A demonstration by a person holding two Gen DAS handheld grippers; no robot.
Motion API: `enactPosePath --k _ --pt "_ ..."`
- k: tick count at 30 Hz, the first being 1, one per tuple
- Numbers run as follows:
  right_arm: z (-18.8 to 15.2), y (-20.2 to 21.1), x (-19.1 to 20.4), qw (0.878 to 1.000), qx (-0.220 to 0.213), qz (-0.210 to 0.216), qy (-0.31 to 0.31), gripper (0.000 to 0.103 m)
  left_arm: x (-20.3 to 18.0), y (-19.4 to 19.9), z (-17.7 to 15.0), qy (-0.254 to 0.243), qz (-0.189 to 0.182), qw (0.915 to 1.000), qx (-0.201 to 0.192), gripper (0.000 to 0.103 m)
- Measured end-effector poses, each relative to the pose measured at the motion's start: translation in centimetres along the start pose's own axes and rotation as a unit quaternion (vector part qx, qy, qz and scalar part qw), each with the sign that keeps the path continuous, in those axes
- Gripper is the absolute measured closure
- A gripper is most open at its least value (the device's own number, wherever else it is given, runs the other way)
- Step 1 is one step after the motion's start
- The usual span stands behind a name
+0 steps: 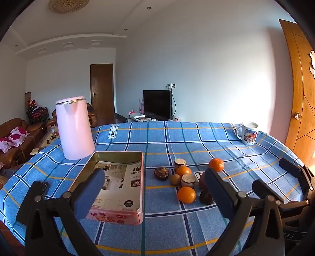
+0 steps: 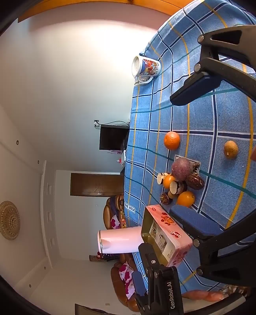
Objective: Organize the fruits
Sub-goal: 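Move right tool to the brown kiwi while left tool reaches the dark passion fruit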
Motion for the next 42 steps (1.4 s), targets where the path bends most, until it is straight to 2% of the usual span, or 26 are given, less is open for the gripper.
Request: enactPosePath --k 26,35,42 --pt "-0.2 -0.2 0.5 1.0 0.005 0.012 -0.003 0.001 0.0 -0.3 -0.3 0.003 -0.001 1.0 0.008 0.0" --pt "0.1 -0.3 0.5 1.0 -0.017 0.016 -0.017 0.001 -0.1 -0.6 -0.6 0.004 0.0 0.9999 0.014 0.0" --pt "-0.5 -0.4 -0.1 1.0 -0.014 0.017 -0.019 0.001 -0.1 -1.1 -1.1 0.003 0.002 0.9998 0.019 0.0"
Point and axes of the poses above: each gripper's, at about its wrist camera, not at the fingertips, and y roughly against the way its jaws point, x to its left, z to its top, the point moved 10 cm from there along -y, roughly the way its jaws point, and after that the axes turned 1 degree about z, right-handed, at the moved point
